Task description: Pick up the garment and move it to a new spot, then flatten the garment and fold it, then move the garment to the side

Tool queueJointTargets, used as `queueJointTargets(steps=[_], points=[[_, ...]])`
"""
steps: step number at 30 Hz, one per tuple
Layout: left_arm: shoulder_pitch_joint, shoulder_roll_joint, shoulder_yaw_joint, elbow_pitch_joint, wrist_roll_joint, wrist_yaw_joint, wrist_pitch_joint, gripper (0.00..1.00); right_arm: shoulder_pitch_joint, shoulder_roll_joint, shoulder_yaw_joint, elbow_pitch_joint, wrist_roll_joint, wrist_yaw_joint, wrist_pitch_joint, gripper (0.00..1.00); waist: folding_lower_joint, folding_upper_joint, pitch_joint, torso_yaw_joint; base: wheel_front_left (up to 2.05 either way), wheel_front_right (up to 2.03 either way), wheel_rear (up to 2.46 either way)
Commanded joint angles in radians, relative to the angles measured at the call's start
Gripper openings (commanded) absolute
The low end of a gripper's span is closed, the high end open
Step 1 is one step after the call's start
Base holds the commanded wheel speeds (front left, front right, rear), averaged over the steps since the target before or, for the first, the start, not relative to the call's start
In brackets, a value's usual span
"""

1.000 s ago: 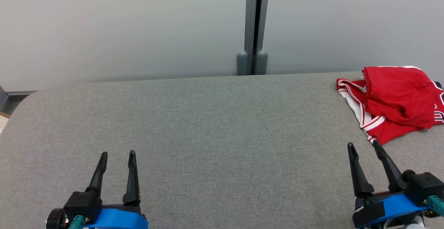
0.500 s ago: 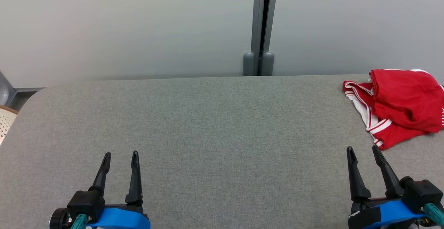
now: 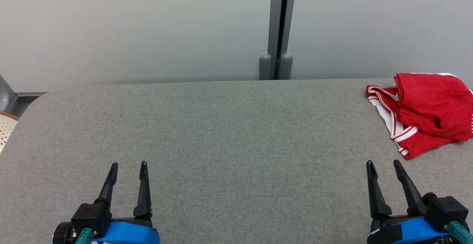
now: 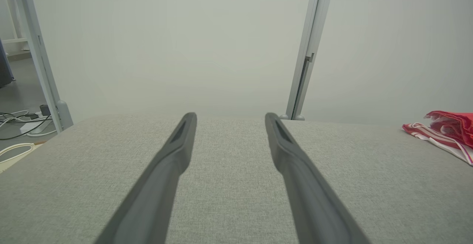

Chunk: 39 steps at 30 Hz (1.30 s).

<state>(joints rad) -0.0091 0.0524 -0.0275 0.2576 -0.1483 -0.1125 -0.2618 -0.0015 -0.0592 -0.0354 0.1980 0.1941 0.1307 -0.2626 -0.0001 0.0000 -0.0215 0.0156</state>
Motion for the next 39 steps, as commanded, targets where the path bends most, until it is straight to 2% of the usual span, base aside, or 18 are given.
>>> queueJointTargets(steps=[1,7,8,13,39], points=[[-0.01,-0.001,0.0,0.001,-0.001,-0.002,-0.004,1.0,0.013,0.005,-0.002,-0.005,-0.009,0.0,-0.002,1.0,0.0001,0.0,0.001,0.001,0.0,0.0,0.0],[-0.013,-0.001,0.002,0.002,-0.005,-0.004,-0.004,1.0,0.007,0.007,-0.002,0.002,-0.008,0.0,-0.003,1.0,0.0001,0.0,0.004,0.005,0.0,0.0,0.0],[0.0,0.0,0.001,0.0,-0.003,-0.002,0.0,0.0,0.002,0.004,0.0,0.001,0.0,0.0,0.0,0.0,0.0001,0.0,0.004,0.005,0.0,0.0,0.0],[0.022,-0.002,0.004,0.04,-0.015,-0.002,0.01,0.0,0.01,0.005,0.0,0.041,0.016,0.0,0.01,0.0,0.0001,0.0,0.004,0.005,0.0,0.0,0.0],[-0.021,-0.002,0.048,0.021,-0.484,-0.008,0.128,0.0,-0.032,0.006,-0.026,0.04,0.47,0.0,0.129,0.0,0.0001,0.0,0.009,0.001,0.0,0.0,0.0]])
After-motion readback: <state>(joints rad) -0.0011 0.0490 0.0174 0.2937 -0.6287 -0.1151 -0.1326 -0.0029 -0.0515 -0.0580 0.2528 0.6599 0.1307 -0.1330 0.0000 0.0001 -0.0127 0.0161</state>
